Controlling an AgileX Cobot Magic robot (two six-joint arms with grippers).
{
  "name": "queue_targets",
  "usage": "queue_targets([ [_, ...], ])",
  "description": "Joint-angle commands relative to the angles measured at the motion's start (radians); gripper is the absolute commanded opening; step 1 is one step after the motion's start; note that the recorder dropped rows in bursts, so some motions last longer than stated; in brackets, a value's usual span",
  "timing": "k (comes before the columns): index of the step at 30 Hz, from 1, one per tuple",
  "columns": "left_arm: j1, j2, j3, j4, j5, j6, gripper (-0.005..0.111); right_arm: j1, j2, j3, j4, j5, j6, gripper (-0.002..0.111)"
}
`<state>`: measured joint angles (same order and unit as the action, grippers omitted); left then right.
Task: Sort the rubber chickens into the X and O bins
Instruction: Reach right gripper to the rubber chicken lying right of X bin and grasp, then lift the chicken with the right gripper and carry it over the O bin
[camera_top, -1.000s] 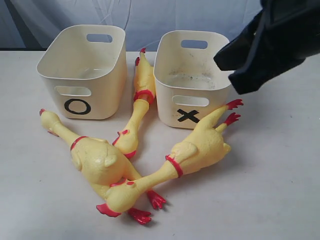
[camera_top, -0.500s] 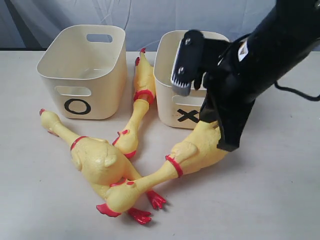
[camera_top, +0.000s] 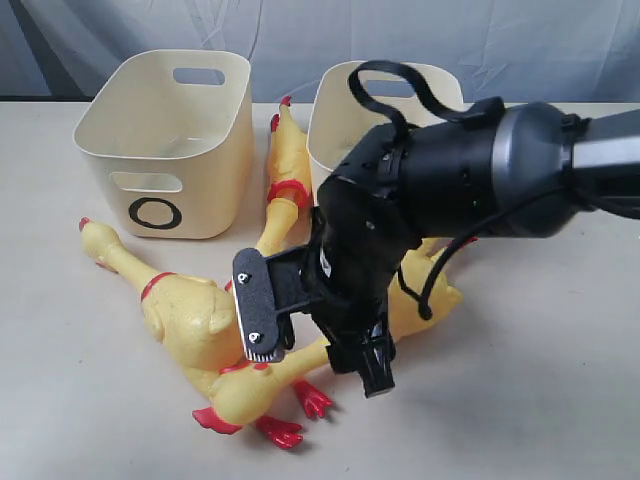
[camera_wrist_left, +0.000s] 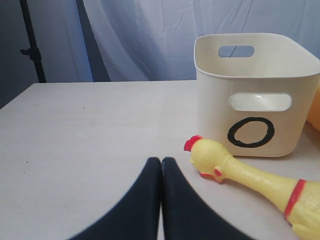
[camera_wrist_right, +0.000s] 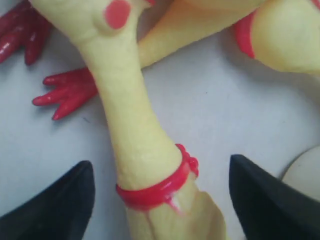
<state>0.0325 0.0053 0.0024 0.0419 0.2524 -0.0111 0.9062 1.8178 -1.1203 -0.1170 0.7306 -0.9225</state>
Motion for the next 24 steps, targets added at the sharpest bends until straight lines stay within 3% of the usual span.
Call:
queue_targets([
  [1, -0.004, -0.005, -0.002, -0.002, -0.014, -0.006, 0.000, 0.004, 0.046, -0.003, -0.117, 0.050, 0.037, 0.076],
  [5, -0.004, -0.005, -0.002, -0.002, -0.014, -0.006, 0.000, 0.004, 0.095, -0.003, -0.181, 0.105, 0.037, 0.075],
  [7, -0.004, -0.005, -0.002, -0.002, -0.014, -0.006, 0.000, 0.004, 0.110, -0.003, -0.181, 0.105, 0.037, 0.068],
  [9, -0.004, -0.005, -0.002, -0.002, -0.014, -0.006, 0.000, 0.004, 0.116, -0.003, -0.176, 0.105, 0.037, 0.047],
  [12, -0.004, -0.005, -0.002, -0.002, -0.014, -0.006, 0.000, 0.004, 0.116, -0.003, -0.171, 0.137, 0.037, -0.001],
  [18, -0.004, -0.005, -0.002, -0.002, -0.014, -0.006, 0.000, 0.004, 0.095, -0.003, -0.265, 0.465, 0.157, -0.001],
  [21, -0.004, -0.005, -0.002, -0.002, -0.014, -0.006, 0.000, 0.012, 0.026, -0.003, -0.356, 0.490, 0.238, -0.001],
  [24, -0.004, -0.005, -0.002, -0.002, -0.014, -0.006, 0.000, 0.088, -0.101, -0.002, -0.409, 0.490, 0.318, -0.001],
])
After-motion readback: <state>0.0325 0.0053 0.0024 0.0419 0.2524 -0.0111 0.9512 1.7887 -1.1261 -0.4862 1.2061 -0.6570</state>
